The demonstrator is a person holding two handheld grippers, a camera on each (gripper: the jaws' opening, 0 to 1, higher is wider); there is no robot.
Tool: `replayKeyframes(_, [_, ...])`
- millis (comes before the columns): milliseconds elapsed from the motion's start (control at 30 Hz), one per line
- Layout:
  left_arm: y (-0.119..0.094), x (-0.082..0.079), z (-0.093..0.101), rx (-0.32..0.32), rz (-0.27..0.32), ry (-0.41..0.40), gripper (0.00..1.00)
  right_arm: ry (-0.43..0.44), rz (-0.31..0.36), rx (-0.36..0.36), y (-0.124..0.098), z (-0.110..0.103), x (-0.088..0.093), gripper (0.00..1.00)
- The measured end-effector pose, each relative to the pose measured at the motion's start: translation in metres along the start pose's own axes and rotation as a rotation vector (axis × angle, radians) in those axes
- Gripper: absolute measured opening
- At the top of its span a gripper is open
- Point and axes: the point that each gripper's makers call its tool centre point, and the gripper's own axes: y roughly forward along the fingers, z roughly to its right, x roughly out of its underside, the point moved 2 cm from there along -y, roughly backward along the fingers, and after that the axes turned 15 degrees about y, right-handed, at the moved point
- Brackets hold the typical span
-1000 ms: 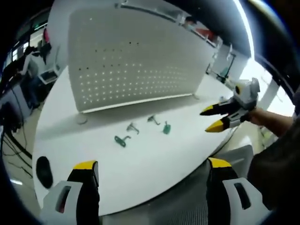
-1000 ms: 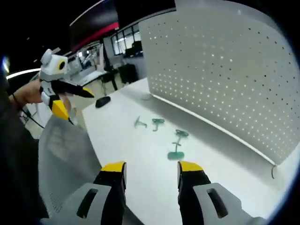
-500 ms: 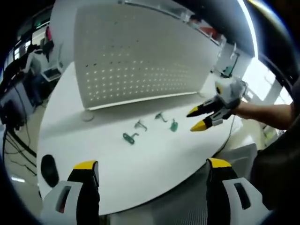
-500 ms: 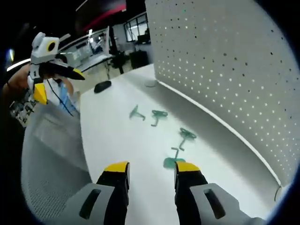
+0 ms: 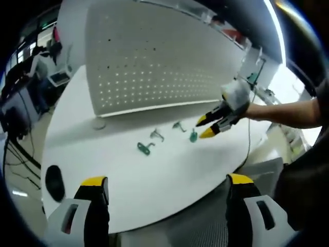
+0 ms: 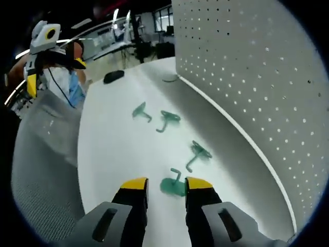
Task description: Insert the hook assembly into the mounting plate slot until the hook locks in place.
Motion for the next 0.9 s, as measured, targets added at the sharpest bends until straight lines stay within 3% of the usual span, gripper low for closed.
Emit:
replayKeyframes(133, [0.003,0.005,0.002,0.009,-0.015,-0.01,0.96,-0.095,-0.049,-0.009,0.008,0.005,0.001,0.22])
replayKeyframes(300, [0.002,0.003,0.002,0.008,-0.017,-0.011,0.96,-0.142,-0.076,-0.035,0.017,0.006,0.001,0.19])
replayKeyframes(433, [0.002,-0.001,-0.002,-0.002,0.0,-0.018,0.95,-0.258,-0.101,-0.055,0.023,0.006,-0.002,0.15])
replayKeyframes(567, [0.003,0.0,-0.002,-0.002,-0.002,-0.024,0.95,-0.3,-0.151,-0.076,0.026,0.006,0.001,0.13])
replayKeyframes(900, [0.005,0.003,-0.003,-0.003,-0.013,-0.031,0.94,-0.337,-0.188,-0.107,0.027,0.01,-0.001,0.05])
